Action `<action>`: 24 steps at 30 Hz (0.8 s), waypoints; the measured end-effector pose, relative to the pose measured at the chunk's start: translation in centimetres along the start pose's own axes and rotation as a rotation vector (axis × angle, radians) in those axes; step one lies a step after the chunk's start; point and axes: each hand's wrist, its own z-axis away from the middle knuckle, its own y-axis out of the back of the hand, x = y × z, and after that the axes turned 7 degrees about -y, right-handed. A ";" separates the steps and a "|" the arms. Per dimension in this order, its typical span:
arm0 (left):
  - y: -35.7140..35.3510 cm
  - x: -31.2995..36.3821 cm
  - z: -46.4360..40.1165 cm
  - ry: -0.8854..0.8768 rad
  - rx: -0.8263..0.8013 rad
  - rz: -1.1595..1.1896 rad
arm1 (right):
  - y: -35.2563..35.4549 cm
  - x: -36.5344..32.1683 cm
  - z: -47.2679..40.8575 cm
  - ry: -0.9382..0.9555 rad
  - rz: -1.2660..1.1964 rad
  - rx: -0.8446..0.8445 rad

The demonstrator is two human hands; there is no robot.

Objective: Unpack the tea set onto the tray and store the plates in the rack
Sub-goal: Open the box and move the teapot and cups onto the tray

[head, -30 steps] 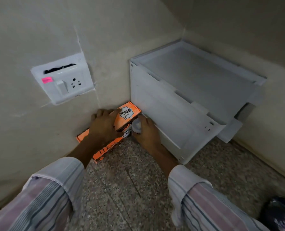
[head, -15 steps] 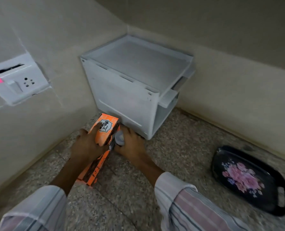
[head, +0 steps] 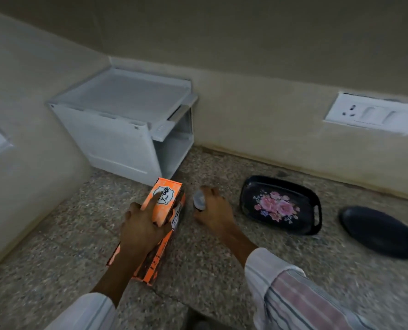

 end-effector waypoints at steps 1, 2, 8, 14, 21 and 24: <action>-0.1 0.6 -0.5 -0.024 0.005 -0.006 | 0.5 0.6 -0.3 -0.017 0.007 0.004; -0.2 1.0 -0.9 -0.046 0.008 -0.009 | 0.9 1.0 -0.6 -0.033 0.004 0.007; -0.8 1.3 -4.0 -0.084 0.023 -0.021 | 1.9 1.7 -3.9 -0.119 0.005 0.069; -1.4 -0.1 -5.0 -0.063 -0.007 -0.031 | 1.0 2.5 -5.7 -0.139 0.023 0.095; -1.6 -1.0 -4.9 -0.039 -0.008 -0.017 | 0.1 2.3 -6.1 -0.126 0.027 0.104; -1.5 -0.3 -4.7 -0.044 0.006 -0.050 | 0.0 2.4 -6.0 -0.128 -0.007 0.104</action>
